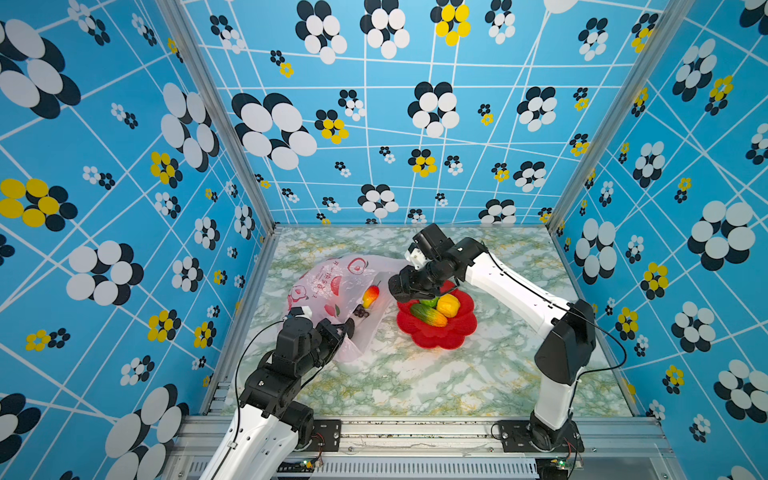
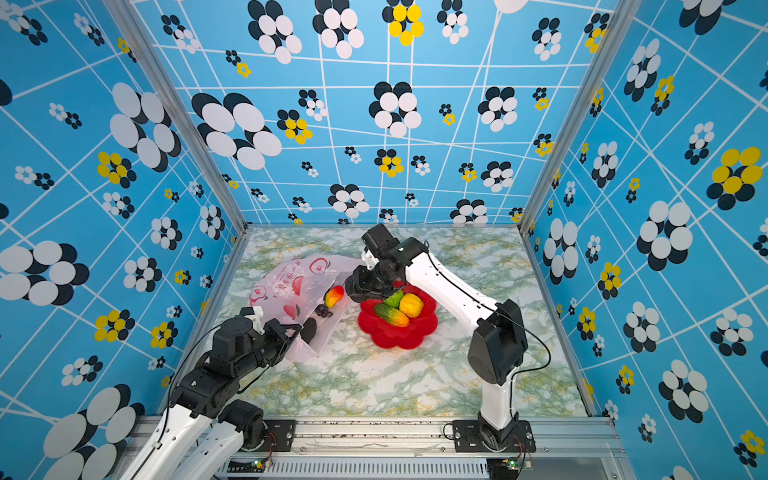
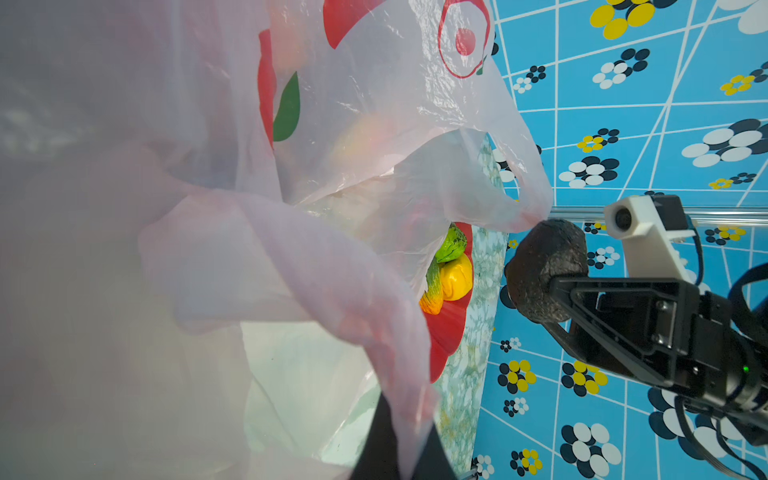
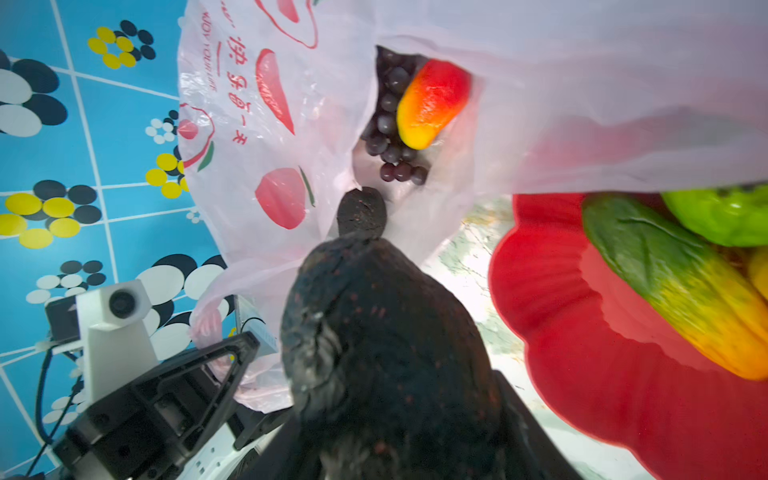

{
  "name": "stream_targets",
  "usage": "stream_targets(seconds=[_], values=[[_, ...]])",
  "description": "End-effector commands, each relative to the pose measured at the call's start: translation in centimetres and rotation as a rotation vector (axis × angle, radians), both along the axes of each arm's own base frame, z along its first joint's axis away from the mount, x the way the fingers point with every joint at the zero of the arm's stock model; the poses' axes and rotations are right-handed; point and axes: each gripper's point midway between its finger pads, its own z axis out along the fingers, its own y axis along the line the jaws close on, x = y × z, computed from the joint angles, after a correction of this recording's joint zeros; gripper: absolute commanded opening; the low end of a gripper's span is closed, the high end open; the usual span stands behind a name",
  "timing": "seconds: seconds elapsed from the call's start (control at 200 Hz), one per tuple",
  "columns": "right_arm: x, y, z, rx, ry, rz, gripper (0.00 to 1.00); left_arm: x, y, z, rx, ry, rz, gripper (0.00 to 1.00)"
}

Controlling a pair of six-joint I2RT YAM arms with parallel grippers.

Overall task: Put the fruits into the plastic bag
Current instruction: 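Lift the second avocado and carry it into the bag opening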

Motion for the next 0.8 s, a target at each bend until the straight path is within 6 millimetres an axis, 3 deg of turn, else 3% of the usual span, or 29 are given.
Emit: stream_targets(seconds=[0.0,0.165,0.32,0.34,0.415,0.68,0.795], values=[[-0.6,2.5,-0.9,0.024,0.068,0.051,0.55,0.0,0.4,0.6,0.011,-0.027,0.013,0.0],[-0.6,4.7,-3.1,0.014,0.119,0.087,0.54,-0.2,0.5,0.7,0.013,-0.03,0.012,0.0],[-1.5,5.6,-4.8,-0.003,0.162,0.113,0.54,-0.3,0.5,0.9,0.025,-0.029,0.006,0.0],[-1.6,5.7,-6.2,-0.023,0.185,0.114,0.54,-0.3,0.5,1.0,0.026,-0.031,0.005,0.0],[-2.1,5.9,-7.1,-0.033,0.207,0.124,0.54,-0.3,0.5,1.1,0.032,-0.032,-0.001,0.0],[-2.7,7.3,-8.6,-0.028,0.25,0.148,0.56,-0.3,0.3,1.3,0.032,-0.033,-0.013,0.0],[-3.1,7.9,-8.8,-0.021,0.261,0.163,0.62,-0.5,0.4,1.4,0.033,-0.035,-0.015,0.0]])
